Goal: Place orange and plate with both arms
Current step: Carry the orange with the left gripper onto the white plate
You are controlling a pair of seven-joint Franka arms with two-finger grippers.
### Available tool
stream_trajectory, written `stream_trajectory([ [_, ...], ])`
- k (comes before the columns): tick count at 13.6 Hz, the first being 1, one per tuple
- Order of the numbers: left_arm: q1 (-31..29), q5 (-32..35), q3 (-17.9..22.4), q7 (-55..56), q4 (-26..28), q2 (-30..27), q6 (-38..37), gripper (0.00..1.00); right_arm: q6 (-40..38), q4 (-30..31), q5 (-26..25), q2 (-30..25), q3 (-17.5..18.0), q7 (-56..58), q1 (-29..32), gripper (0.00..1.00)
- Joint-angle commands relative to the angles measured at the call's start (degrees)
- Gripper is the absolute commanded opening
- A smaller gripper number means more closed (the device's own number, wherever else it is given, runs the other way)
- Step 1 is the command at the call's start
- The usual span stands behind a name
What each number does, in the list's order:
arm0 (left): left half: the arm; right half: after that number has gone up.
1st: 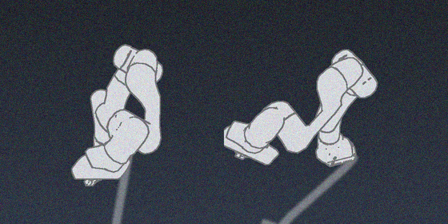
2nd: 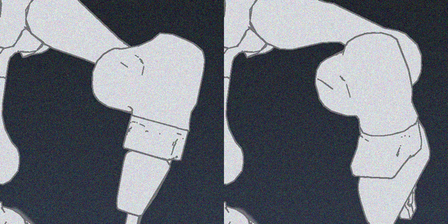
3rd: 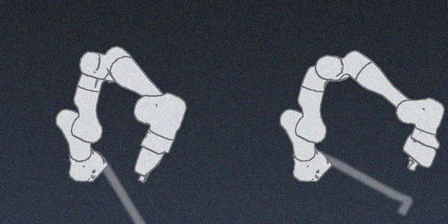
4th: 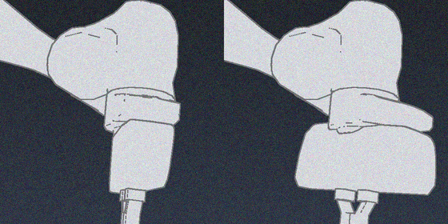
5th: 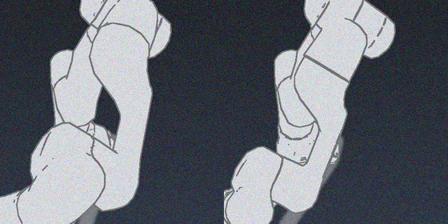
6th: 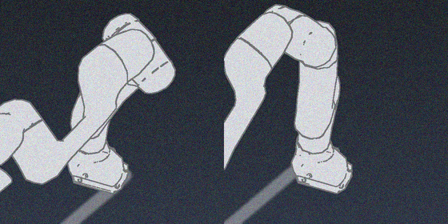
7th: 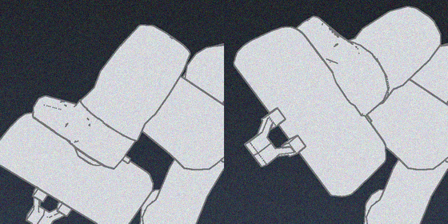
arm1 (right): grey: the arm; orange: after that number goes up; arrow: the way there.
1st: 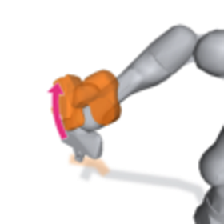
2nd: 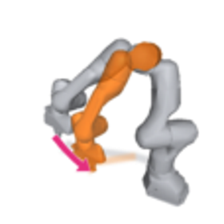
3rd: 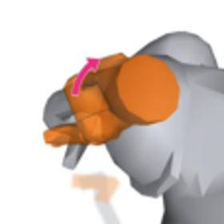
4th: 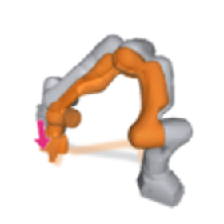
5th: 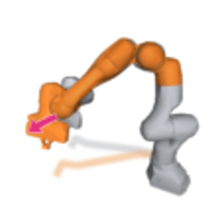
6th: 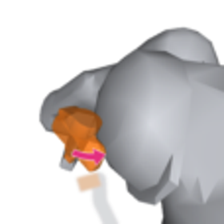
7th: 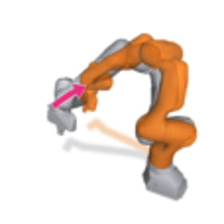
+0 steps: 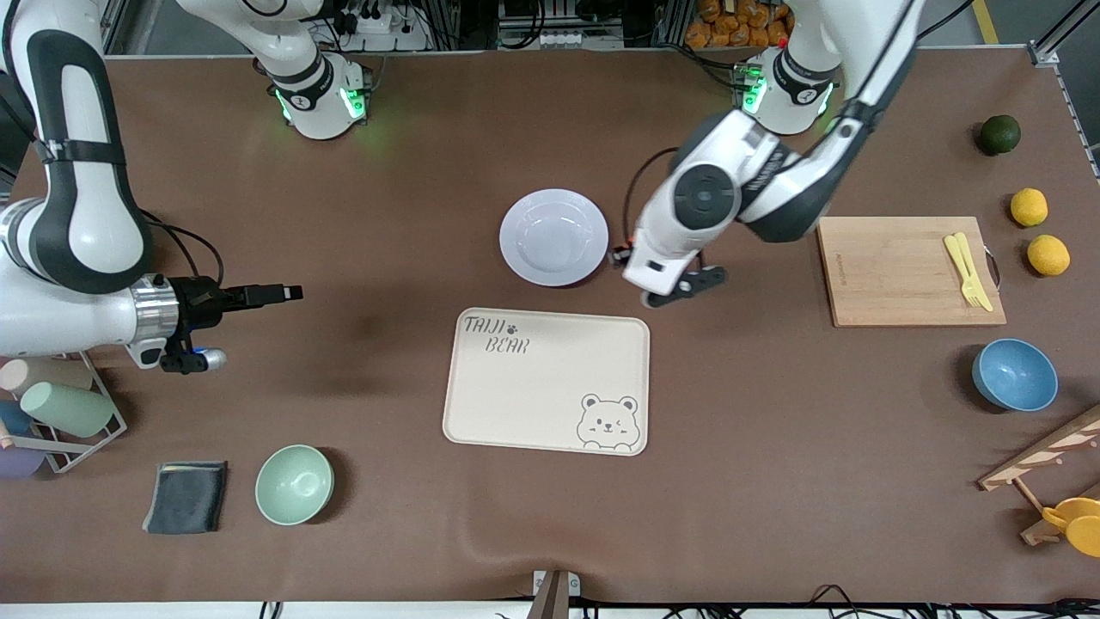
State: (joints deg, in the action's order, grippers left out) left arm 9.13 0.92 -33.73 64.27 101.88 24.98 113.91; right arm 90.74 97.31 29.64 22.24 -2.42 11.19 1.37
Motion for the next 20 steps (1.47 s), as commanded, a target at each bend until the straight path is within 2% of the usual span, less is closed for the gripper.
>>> stream_trajectory([
  [1,4.8,0.9,0.6,7.5,-2.0,4.8,4.1,0.28,0.8,0.2,2.2,0.5,0.3,0.2,0.2,1.00],
  [3,8.6,3.3,0.7,13.7,-1.9,7.8,7.1,0.28,0.9,0.2,2.7,1.2,0.4,1.1,0.0,1.00],
  [6,13.2,4.7,0.8,20.9,-1.2,11.6,11.7,0.28,1.2,1.6,7.7,2.5,0.4,2.1,-0.8,1.00],
  [9,14.7,7.5,0.9,25.1,1.7,14.9,20.9,0.29,4.3,6.1,11.3,2.5,0.4,6.2,-2.9,1.00],
  [12,15.5,10.3,1.7,26.3,3.7,16.3,23.2,0.36,5.5,10.9,18.1,4.0,0.4,12.9,-3.6,1.00],
  [13,15.5,10.3,1.8,26.3,3.9,16.5,23.2,0.40,5.9,12.5,20.4,4.7,0.4,15.8,-3.6,1.00],
  [14,15.5,10.3,1.8,26.3,4.4,16.5,23.2,0.53,5.9,13.1,22.4,5.5,0.4,17.0,-3.6,1.00],
  [15,15.4,10.4,2.0,26.2,4.5,16.5,23.2,0.82,5.9,13.6,23.4,5.9,0.4,17.1,-3.8,1.00],
  [16,15.3,10.4,2.1,26.1,4.4,16.4,23.1,1.00,5.9,13.9,23.9,6.1,0.4,17.2,-4.3,1.00],
  [18,15.0,10.4,2.1,26.2,3.7,15.8,22.7,1.00,6.0,14.6,25.7,6.2,0.4,17.2,-5.3,1.00],
  [20,14.8,10.4,2.0,26.3,3.7,12.5,21.1,1.00,6.1,15.7,29.5,6.2,0.4,17.2,-7.2,1.00],
])
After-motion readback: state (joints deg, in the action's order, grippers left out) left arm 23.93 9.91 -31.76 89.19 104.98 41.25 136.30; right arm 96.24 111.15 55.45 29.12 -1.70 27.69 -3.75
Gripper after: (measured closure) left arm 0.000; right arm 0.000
